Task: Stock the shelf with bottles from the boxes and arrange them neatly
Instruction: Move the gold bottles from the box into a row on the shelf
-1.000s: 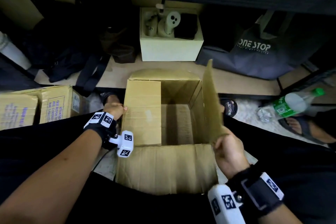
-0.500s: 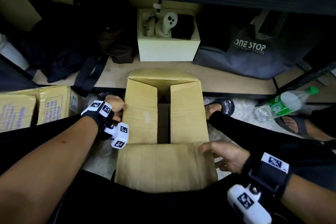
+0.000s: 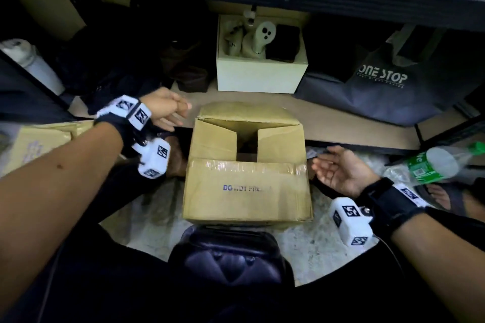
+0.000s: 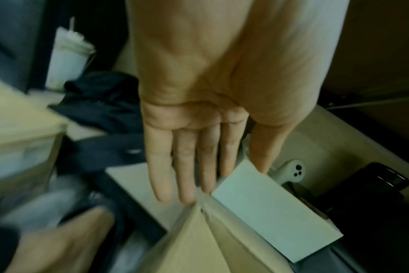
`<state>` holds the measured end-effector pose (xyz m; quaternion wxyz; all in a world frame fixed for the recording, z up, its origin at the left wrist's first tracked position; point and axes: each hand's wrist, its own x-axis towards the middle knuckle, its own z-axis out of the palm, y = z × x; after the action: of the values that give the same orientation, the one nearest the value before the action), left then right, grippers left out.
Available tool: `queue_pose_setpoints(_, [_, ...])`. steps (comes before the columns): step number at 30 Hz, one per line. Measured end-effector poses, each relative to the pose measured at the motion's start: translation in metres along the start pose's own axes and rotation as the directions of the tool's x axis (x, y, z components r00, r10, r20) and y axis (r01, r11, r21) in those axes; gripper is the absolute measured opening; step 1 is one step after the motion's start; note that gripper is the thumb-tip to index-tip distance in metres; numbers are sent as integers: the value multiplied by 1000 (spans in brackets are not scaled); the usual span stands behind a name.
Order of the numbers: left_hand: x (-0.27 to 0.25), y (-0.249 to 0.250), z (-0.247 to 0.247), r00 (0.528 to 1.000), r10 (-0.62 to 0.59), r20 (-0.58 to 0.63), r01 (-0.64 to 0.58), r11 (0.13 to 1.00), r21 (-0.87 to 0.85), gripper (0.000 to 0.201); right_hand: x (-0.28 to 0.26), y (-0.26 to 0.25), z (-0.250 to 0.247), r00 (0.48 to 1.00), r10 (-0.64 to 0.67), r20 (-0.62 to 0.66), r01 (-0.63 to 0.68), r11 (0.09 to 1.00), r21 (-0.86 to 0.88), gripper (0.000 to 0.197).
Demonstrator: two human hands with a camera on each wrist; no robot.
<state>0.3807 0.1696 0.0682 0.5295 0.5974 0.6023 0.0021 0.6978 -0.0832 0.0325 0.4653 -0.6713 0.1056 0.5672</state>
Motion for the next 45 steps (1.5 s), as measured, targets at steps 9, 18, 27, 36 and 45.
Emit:
queue_pose_setpoints(9, [23,-104,97,988,-1,-155,-35,972,-231,54,61,-34,70,968,-237,-78,200,924,-327,13])
queue_pose_setpoints(18, [14,-108,86,1000,21,18,-8,837,-547,61,85,-76,97,948,-318,-24,313,941,-126,17])
queue_pose_setpoints(27, [13,-112,92,996,-21,-88,-29,847,-531,56,81,-52,84,976,-194,102,207,968,-140,22])
queue_pose_setpoints(36, [22,-124,97,990,-35,-136,-48,827,-560,50,92,-55,47,963,-268,30,266,962,63,23])
queue_pose_setpoints(45, [26,-123,94,991,-70,-111,3,858,-513,40,76,-20,6,947,-297,-125,269,941,-204,17])
